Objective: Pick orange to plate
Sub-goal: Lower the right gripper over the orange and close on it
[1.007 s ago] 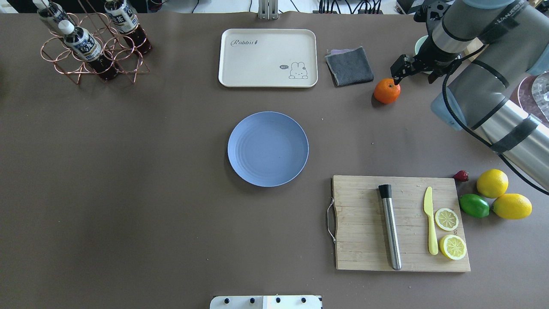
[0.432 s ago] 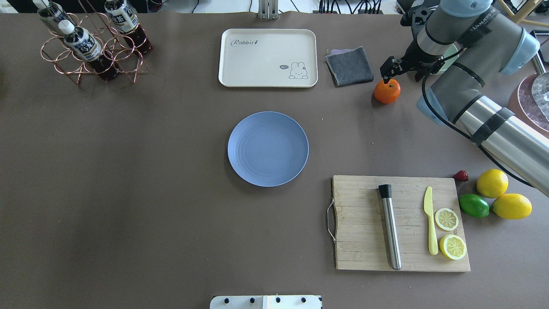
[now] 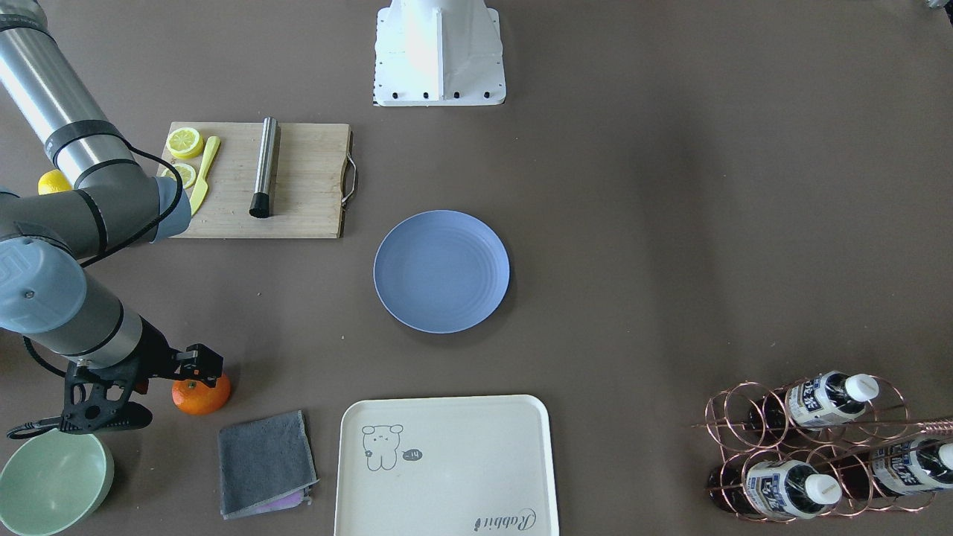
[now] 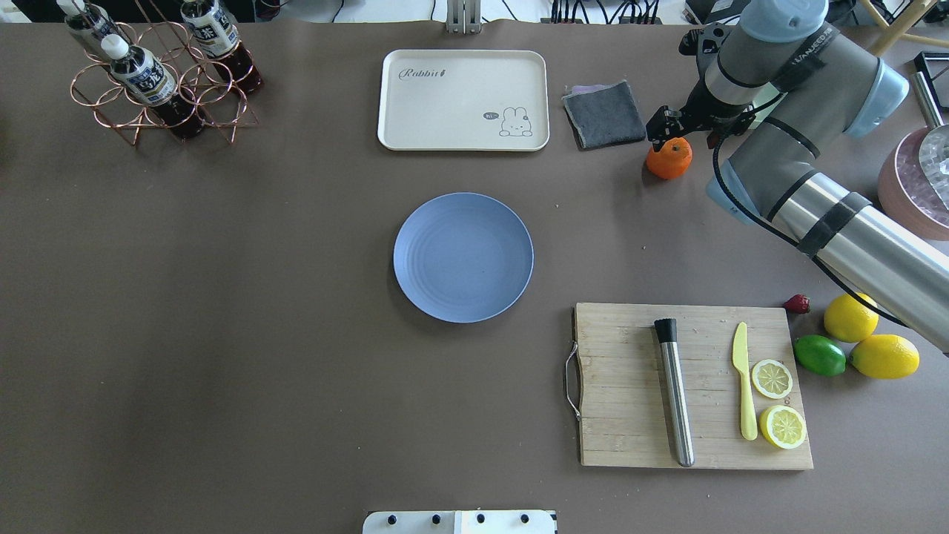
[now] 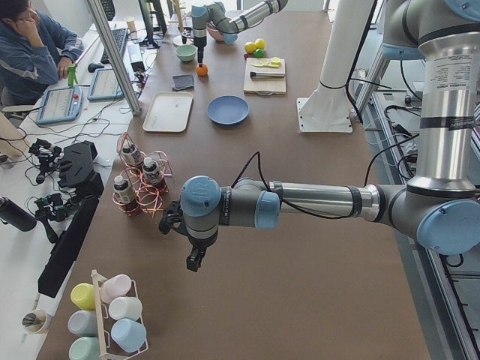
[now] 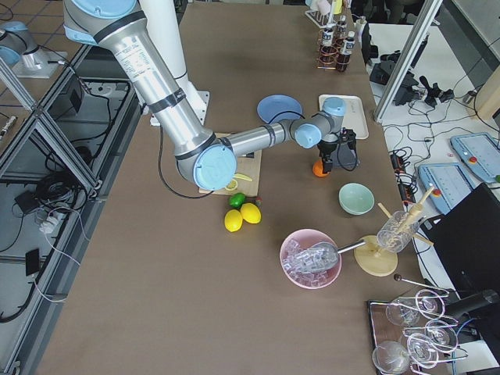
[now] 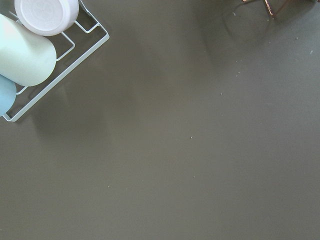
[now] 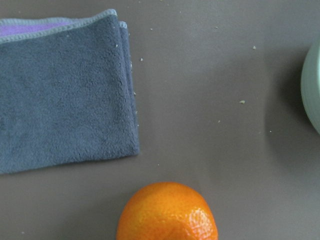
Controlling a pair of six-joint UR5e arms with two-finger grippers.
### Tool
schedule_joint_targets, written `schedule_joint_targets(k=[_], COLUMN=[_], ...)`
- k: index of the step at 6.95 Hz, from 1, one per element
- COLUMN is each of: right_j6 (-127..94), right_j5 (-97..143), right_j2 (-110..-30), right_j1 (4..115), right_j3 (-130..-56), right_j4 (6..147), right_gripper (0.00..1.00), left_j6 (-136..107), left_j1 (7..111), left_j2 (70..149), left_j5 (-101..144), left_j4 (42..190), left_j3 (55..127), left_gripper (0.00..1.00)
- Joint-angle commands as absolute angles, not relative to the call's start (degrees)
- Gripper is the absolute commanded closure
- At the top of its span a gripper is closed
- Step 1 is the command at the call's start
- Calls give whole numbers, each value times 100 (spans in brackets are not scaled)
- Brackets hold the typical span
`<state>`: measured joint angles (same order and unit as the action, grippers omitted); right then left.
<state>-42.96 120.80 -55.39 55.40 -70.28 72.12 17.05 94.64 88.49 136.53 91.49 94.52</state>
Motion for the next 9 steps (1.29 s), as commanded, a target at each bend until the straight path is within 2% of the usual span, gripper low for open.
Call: schedule_joint_targets(k=[1,7,8,9], right_j6=[-4342,-4342,-4342,-4342], right_j5=[12023,11830,11787,11743], right_j2=[-5406,-5326,-5317,-5317], right_j1=[5484,5274,5256,5238], right_j3=[-6848,-6610,-6601,-6601], right_j4=[7198,7181,7181,7172], right_gripper=[2,4,5,11], left_j6=[1705,1705,1705,1705], left_j1=[9457,9439,9439,9439], left_j2=[8842,8815,8807,8807], left_j5=[13667,13676,13676,13676], left_j4=[9141,9141,9141,9149], left_j3=[9448,9439,9439,9439], left_gripper=[1,1,1,1])
